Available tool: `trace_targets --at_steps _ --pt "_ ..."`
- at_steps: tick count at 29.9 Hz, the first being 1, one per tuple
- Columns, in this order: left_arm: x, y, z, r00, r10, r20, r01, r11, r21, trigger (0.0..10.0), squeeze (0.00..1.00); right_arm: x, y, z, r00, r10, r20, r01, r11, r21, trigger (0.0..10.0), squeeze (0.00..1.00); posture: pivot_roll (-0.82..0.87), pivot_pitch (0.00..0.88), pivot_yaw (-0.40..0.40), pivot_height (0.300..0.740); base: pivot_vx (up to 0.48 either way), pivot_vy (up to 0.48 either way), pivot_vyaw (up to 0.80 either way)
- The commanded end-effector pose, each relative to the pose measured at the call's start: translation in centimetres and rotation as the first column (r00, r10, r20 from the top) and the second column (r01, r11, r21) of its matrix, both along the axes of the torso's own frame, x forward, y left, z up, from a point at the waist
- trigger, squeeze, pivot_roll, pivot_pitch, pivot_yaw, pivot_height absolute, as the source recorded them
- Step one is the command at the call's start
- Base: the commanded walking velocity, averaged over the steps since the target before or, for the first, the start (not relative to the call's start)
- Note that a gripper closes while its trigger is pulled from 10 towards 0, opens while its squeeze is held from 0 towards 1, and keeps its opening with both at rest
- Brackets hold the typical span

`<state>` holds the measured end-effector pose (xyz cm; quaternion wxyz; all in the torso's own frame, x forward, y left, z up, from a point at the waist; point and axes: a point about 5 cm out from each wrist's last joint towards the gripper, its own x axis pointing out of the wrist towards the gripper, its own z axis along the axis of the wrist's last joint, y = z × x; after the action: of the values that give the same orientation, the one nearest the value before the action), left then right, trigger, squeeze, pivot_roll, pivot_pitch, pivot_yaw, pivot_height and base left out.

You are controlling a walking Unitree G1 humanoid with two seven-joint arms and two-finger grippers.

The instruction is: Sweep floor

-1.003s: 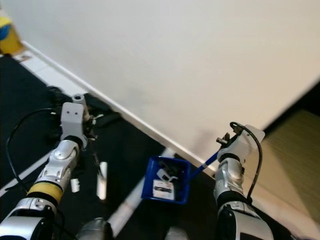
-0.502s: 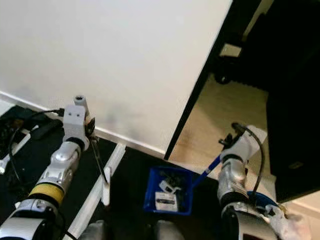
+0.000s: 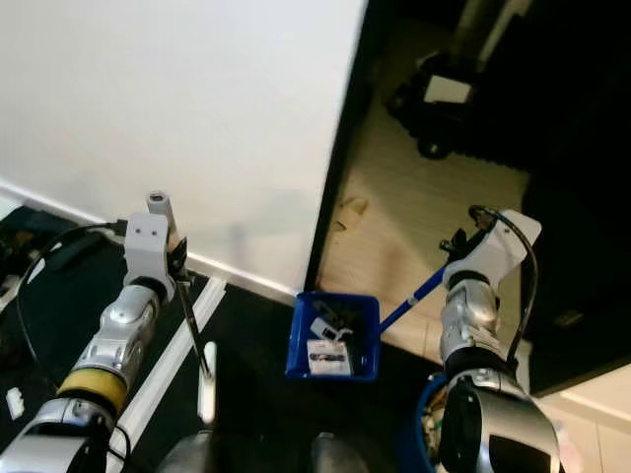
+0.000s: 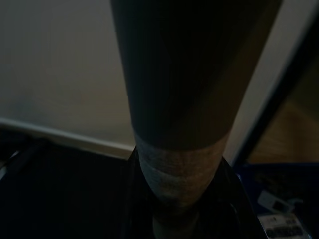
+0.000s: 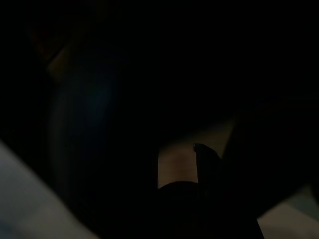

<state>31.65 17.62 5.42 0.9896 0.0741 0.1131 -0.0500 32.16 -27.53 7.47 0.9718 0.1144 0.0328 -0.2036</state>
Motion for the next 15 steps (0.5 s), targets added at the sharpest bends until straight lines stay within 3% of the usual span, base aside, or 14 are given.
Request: trace_targets --at_steps 1,11,15 --pt "0.3 -0.1 0.8 0.999 -0.017 0.043 0.016 1.0 0.019 10.0 0.0 0.8 0.0 1.3 0.999 0.001 0.048 -0.001 1.0 0.006 10.0 0.0 0.05 0.0 -0.075 0.74 0.0 0.0 0.0" --pt "0.2 -0.3 0.6 0.999 -0.038 0.032 0.038 0.999 0.022 10.0 0.0 2.2 -0.8 3.9 0.994 0.016 0.107 -0.018 1.0 0.017 10.0 0.0 0.05 0.004 -0.075 0.74 0.0 0.0 0.0" --pt "0.2 -0.6 0.6 0.998 -0.057 0.027 0.057 0.998 0.021 10.0 0.0 3.6 -1.8 7.8 0.98 0.051 0.193 -0.044 0.998 -0.039 10.0 0.0 0.05 0.006 -0.07 0.74 0.0 0.0 0.0"
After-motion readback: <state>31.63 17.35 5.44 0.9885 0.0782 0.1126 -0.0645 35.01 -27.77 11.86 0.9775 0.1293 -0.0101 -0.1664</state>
